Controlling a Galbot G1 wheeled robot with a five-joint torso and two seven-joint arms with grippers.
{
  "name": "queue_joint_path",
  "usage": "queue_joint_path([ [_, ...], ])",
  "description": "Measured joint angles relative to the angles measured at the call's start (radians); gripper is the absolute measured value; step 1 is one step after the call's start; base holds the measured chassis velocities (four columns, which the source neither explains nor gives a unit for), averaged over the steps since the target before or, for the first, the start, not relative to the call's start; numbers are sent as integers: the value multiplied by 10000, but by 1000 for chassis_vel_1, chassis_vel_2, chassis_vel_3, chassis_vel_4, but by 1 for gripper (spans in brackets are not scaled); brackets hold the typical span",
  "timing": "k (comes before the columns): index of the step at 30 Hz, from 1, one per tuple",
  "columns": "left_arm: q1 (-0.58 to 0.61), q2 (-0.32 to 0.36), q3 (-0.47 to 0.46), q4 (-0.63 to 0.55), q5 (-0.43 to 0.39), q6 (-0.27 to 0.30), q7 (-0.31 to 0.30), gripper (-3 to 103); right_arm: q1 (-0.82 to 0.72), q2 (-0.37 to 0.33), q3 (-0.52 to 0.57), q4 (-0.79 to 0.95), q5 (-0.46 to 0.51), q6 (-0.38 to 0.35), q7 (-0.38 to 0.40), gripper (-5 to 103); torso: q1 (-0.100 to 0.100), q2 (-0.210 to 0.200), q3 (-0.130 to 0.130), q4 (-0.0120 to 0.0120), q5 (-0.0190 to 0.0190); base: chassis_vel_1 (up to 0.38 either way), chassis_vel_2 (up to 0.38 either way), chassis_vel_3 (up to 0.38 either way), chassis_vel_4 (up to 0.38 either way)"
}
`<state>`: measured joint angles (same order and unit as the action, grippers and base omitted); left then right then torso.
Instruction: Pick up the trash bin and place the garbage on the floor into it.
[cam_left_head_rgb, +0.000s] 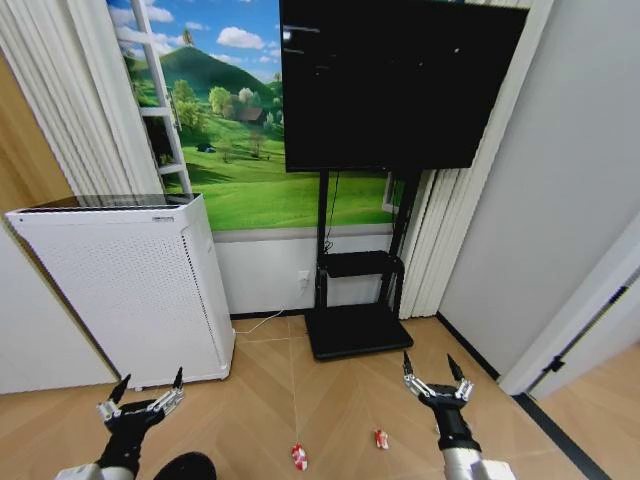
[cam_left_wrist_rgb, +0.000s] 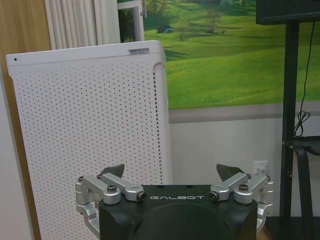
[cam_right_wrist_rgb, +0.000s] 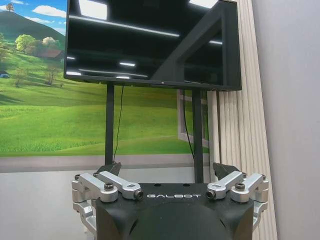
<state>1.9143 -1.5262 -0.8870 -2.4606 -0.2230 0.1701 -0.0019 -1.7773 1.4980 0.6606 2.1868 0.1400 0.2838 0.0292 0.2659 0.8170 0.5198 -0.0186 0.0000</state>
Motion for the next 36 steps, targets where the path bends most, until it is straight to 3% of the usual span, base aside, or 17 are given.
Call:
queue_joint_path([
  [20, 19, -105, 35, -72, -492, -153, 79, 100, -1, -17, -40, -66, 70, 74, -116, 100, -431, -1001, -574, 0, 0, 0, 0, 0, 0],
  [31, 35, -168, 58, -82, -543, -153, 71, 100, -1, -29, -27, -81, 57, 68, -187, 100, -566, -1336, -774, 0, 1, 0, 0, 0, 0],
  [36, 38, -180, 59, -82, -519, -154, 68, 100, 18, -34, 14, -144, -90, 125, -517, 100, -730, -1735, -1009, 0, 0, 0, 0, 0, 0],
])
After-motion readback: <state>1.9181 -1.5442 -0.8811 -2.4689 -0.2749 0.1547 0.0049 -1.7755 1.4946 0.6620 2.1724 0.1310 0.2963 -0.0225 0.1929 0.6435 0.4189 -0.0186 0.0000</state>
